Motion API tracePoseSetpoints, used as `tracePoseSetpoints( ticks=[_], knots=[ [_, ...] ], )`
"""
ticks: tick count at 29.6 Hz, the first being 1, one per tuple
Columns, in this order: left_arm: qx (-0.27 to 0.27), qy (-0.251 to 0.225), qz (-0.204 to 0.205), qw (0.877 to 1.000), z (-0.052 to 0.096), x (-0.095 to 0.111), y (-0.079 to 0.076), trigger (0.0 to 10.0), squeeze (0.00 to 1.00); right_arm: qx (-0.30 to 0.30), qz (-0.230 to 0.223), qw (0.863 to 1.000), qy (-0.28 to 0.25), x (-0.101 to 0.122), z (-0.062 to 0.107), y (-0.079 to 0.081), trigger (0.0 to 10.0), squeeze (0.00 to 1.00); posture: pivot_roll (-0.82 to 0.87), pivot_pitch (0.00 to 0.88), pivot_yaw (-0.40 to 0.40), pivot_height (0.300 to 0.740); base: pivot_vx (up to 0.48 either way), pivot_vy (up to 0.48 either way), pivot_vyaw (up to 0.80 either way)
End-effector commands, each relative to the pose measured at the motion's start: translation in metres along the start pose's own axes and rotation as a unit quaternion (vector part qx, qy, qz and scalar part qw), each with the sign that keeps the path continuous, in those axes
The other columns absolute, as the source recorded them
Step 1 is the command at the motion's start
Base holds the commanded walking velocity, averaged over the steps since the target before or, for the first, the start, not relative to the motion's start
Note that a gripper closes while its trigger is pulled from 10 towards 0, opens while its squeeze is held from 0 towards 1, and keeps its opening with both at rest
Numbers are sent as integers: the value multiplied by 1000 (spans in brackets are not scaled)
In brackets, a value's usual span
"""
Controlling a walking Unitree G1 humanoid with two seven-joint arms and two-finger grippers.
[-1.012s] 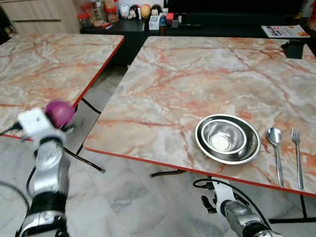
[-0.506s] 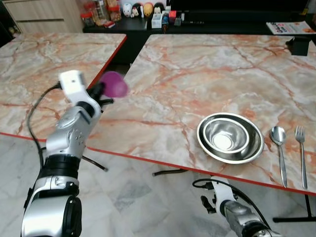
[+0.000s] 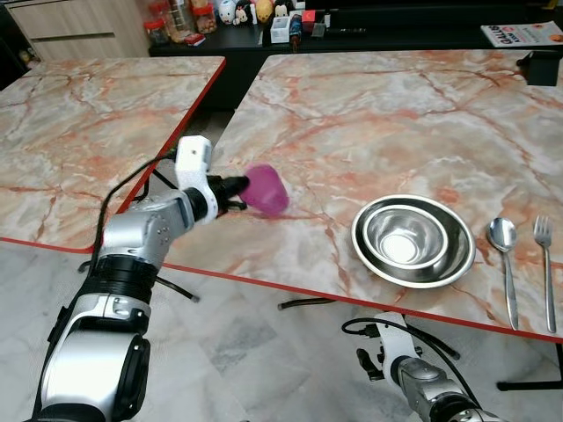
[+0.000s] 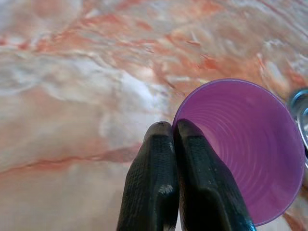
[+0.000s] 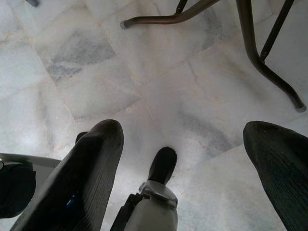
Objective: Setting the table
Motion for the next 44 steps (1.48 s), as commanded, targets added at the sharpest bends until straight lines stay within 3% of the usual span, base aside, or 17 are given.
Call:
tracePoseSetpoints(
  ticks=[1, 10, 29, 44],
  knots=[
    [-16, 16, -13, 1000, -7, 4, -7, 10000, 0, 6, -4, 1000, 5, -2, -1, 6, 10000, 0, -50, 95, 142, 740, 0, 0, 0],
    [-76, 47, -3, 996, -28, -11, -38, 10000, 0, 7, -1, 1000, 5, -2, -1, 5, 10000, 0, -48, 95, 134, 740, 0, 0, 0],
    [-128, 68, -27, 989, -39, -16, -62, 10000, 0, 7, 0, 1000, 5, -2, -1, 5, 10000, 0, -46, 95, 137, 740, 0, 0, 0],
    [-92, 54, -79, 991, -42, 9, -57, 10000, 0, 6, 0, 1000, 5, -2, -1, 5, 10000, 0, -43, 90, 137, 740, 0, 0, 0]
  ],
)
Point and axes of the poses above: a point about 5 cm out from each wrist's last joint towards the gripper, its own z axis pointing back from the gripper into the wrist, its own x axis along the axis of the wrist's last joint, y = z × x, the point moved 1 cm from there along -z, pointing out of the wrist towards the gripper, and after that the axes turned 6 degrees about -z, right-handed, at the moved point
